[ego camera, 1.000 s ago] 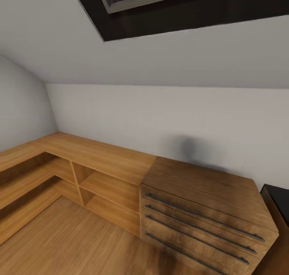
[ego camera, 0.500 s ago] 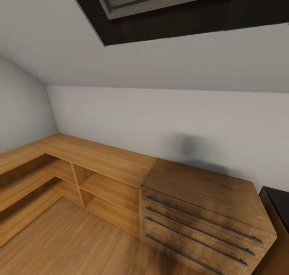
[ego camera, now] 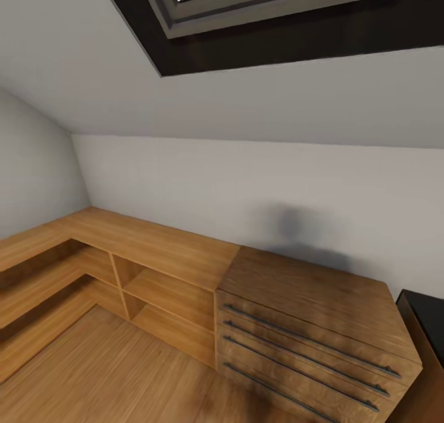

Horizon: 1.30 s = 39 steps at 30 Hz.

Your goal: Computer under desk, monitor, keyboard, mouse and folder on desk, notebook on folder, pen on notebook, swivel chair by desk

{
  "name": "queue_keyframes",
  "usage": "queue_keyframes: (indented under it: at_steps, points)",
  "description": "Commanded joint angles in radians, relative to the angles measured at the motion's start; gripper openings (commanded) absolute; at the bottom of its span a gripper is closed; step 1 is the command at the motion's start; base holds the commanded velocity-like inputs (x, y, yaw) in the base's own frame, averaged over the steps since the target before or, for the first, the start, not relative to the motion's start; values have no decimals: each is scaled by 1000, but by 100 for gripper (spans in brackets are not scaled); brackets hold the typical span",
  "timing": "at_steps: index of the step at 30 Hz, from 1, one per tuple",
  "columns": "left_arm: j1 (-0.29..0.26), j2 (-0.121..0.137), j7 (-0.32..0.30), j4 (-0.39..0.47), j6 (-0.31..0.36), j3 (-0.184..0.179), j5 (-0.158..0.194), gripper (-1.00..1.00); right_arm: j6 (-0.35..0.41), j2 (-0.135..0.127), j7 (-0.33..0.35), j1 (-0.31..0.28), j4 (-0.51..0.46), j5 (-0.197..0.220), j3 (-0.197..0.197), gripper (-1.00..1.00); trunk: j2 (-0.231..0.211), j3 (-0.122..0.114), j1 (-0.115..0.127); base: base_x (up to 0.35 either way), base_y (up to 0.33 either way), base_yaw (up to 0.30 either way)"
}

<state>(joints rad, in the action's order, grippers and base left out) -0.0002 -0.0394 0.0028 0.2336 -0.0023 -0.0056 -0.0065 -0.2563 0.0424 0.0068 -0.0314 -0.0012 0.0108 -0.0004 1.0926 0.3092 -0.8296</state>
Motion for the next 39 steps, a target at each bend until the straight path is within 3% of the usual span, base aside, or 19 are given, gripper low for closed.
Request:
queue_keyframes:
  at_steps: [1, 5, 6, 10, 11, 17, 22, 24, 30, 39]
  points:
    - [0, 1, 1, 7, -3, -1, -1, 100, -4, 0, 1, -1, 0, 1, 0, 100, -7, -2, 4, 0, 0, 0]
    - [0, 18, 1, 30, -46, 0, -1, 100, -23, -1, 1, -1, -11, 1, -1, 100, -35, -15, 19, 0, 0, 0]
    - [0, 29, 2, 42, -98, 1, -1, 100, -71, -1, 0, -1, -30, 1, -1, 100, -42, -18, 23, 0, 0, 0]
    - [0, 34, 2, 48, -151, 1, -1, 100, -149, -1, 0, -1, -46, 1, -2, 100, -70, -30, 38, 0, 0, 0]
    - [0, 37, 3, 49, -209, 2, 0, 100, -206, 1, -1, -1, -64, 2, -2, 100, -77, -33, 42, 0, 0, 0]
    - [0, 42, 4, 49, -292, 4, 13, 100, -286, 0, -2, -1, -125, 3, -4, 100, -112, -49, 61, 0, 0, 0]
    - [0, 46, 1, 49, -313, 3, 28, 100, -302, -1, -3, -1, -176, 4, -4, 100, -112, -50, 61, 0, 0, 0]
    - [0, 49, 1, 48, -358, 3, 30, 100, -305, -2, -3, -1, -183, 3, -4, 100, -112, -51, 61, 0, 0, 0]
    - [0, 50, 2, 43, -409, 5, 29, 100, -306, -2, -4, -1, -188, 3, -5, 100, -112, -52, 61, -1, 1, 0]
    - [0, 50, 3, 41, -415, 6, 29, 100, -329, -14, -4, -1, -214, 2, -4, 100, -112, -52, 61, -195, 160, -3]
